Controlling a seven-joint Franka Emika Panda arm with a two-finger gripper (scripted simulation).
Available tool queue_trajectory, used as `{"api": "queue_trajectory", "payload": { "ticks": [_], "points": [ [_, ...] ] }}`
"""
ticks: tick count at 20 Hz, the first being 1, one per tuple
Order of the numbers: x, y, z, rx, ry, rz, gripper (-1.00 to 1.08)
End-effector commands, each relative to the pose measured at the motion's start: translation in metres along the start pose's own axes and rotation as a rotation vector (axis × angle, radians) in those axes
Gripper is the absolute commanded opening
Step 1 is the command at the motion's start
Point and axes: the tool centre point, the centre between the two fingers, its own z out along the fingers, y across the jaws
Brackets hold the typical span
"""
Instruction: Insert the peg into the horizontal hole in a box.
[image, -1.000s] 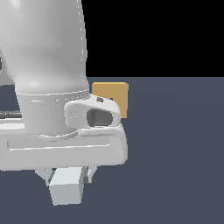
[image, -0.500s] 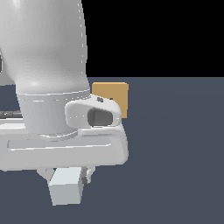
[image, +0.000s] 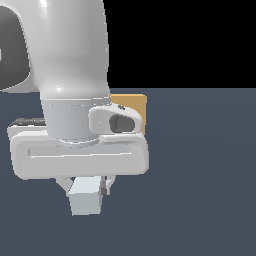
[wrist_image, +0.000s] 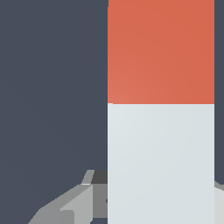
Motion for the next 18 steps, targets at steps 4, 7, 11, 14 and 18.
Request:
{"api": "queue_trajectory", "payload": {
  "ticks": [4, 7, 11, 14, 18],
  "points": [
    [0.040, 0.018, -0.011, -0.003, -0.001, -0.001, -1.00],
    [0.070, 0.030, -0.019, -0.003, -0.001, 0.000, -1.00],
    [0.111, 0.048, -0.029, -0.003, -0.001, 0.001, -1.00],
    [0.136, 0.059, -0.036, -0.003, -0.001, 0.001, -1.00],
    [0.159, 0.071, -0.042, -0.003, -0.001, 0.002, -1.00]
  ]
}}
